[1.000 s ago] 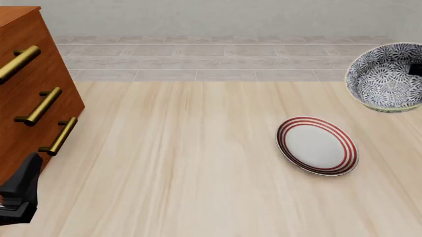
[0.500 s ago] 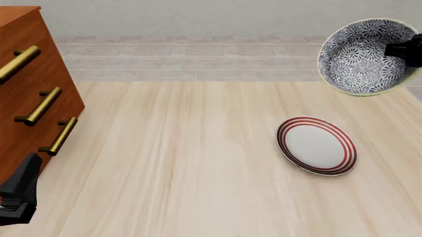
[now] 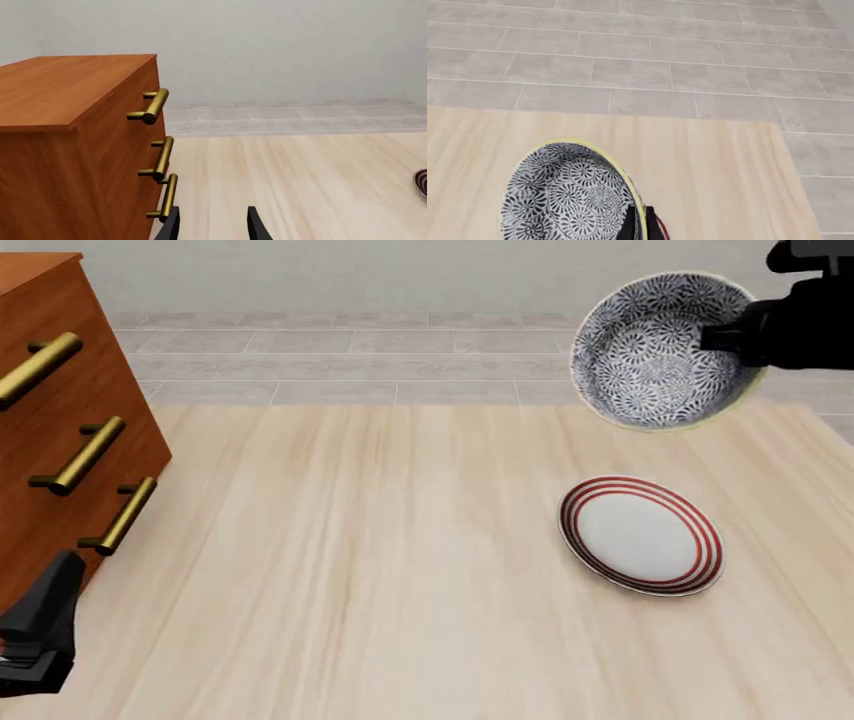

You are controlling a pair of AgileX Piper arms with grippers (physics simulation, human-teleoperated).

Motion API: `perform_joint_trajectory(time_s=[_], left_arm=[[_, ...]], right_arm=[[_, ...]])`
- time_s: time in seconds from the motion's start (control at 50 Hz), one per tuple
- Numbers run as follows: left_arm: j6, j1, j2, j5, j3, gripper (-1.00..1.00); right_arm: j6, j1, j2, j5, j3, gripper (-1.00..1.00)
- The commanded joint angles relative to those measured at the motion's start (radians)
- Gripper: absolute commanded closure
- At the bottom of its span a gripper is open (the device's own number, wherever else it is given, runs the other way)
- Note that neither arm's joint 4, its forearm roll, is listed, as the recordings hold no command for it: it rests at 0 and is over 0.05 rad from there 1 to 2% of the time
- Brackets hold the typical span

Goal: Put the bowl on top of the cabinet.

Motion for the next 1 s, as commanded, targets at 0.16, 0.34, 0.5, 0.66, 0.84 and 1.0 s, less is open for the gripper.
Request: perform_joint_trajectory(time_s=[0.16, 0.34, 0.5, 0.66, 0.84, 1.0], left_arm=[[-0.001, -0.001, 0.004, -0.003, 0.0, -1.0], [-0.001, 0.002, 0.0, -0.001, 0.0, -1.0], [-0.003, 0.002, -0.003, 0.001, -0.001, -1.0], [-0.006, -0.001, 0.0, -0.002, -0.001, -1.0], [-0.009, -0.005, -0.006, 0.002, -0.002, -1.0], [-0.011, -0.01, -0.01, 0.003, -0.002, -1.0]], right_arm=[[0.006, 0.148, 0.069, -0.021, -0.044, 1.0], [0.012, 0.211, 0.102, -0.035, -0.053, 1.0], [0.02, 0.261, 0.119, -0.038, -0.068, 1.0], [0.025, 0.31, 0.129, -0.032, -0.089, 1.0], [0.029, 0.358, 0.148, -0.033, -0.111, 1.0], [0.034, 0.396, 0.157, -0.033, -0.12, 1.0]])
